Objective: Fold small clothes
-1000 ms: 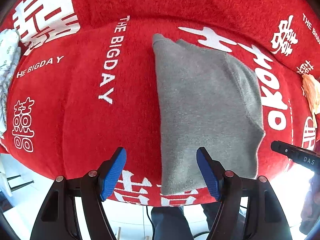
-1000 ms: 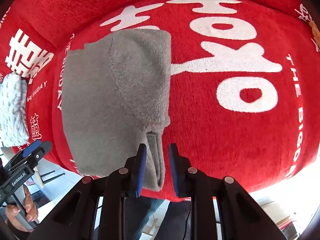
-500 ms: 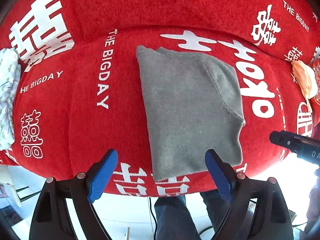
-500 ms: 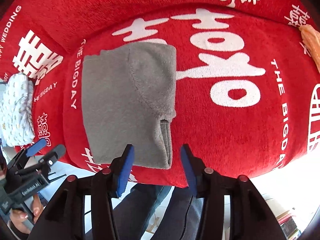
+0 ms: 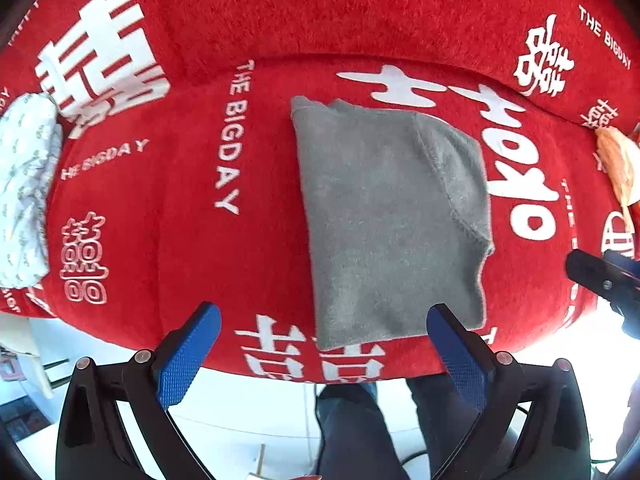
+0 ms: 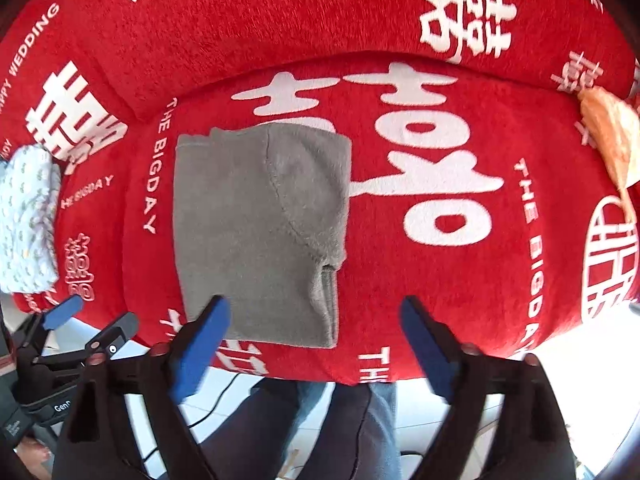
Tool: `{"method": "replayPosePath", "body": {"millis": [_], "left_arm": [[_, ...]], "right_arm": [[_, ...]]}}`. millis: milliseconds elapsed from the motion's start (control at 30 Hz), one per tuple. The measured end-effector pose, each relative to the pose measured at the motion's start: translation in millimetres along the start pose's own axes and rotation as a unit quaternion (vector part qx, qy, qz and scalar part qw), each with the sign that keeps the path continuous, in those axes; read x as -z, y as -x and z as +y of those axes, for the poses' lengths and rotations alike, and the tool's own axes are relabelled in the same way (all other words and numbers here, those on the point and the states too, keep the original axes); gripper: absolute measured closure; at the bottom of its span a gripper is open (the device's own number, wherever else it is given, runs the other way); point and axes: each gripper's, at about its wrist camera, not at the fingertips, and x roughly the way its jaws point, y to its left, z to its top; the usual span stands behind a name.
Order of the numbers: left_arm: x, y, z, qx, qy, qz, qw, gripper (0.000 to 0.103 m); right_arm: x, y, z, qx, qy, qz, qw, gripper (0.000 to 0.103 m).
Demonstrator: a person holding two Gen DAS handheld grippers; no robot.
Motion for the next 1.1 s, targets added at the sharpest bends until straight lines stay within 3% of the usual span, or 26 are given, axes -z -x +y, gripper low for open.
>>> {"method": "replayPosePath", "body": {"millis": [100, 133, 167, 1100], "left_arm": [[0.5, 6.5, 0.2, 0.004, 0.002, -0.005, 1.0000, 0.000], [0.4, 8.0, 0.6, 0.008, 0.005, -0.004, 1.0000, 0.000], [0.3, 9.6, 0.7, 0.011, 0.008, -0.002, 0.9999, 0.000], [-7.2, 39.5, 0.5, -0.005, 0.034, -0.014, 0.9993, 0.000]], "right_arm": [[-0.7, 7.0, 5.7, 0.014, 0.013, -0.014, 1.000, 0.009], [-0.7, 9.5, 7.7, 0.019, 0.016, -0.017, 1.000, 0.001], [-1.1, 11.0, 9.1, 0.020, 0.017, -0.018, 1.000, 0.000], [-8.9, 29.8, 21.7, 0.048, 0.012, -0.014, 0.999, 0.000]]}}
